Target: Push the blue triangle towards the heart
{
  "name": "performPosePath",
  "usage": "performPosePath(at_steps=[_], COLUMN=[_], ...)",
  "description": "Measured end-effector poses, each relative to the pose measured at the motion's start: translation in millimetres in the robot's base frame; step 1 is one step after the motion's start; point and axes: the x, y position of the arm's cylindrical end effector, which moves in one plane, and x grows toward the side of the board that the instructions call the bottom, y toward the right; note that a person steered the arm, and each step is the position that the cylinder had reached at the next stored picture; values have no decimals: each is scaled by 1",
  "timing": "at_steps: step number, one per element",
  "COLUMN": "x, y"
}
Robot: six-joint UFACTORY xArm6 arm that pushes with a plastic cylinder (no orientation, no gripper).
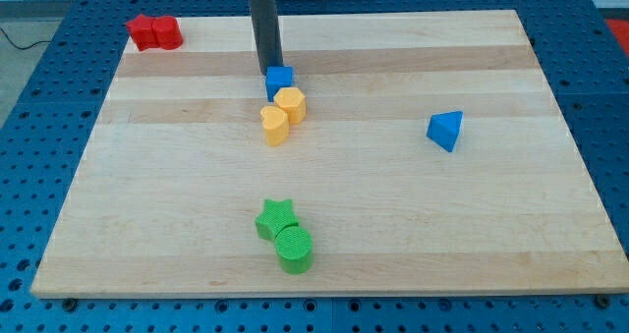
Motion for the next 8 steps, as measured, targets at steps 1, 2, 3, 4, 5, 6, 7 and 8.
performPosePath(at_steps=[1, 2, 3, 4, 5, 6, 7, 8], x=[1, 5, 5, 2, 0, -1, 3, 32], y=[0, 0, 3, 25, 62, 128, 220, 281])
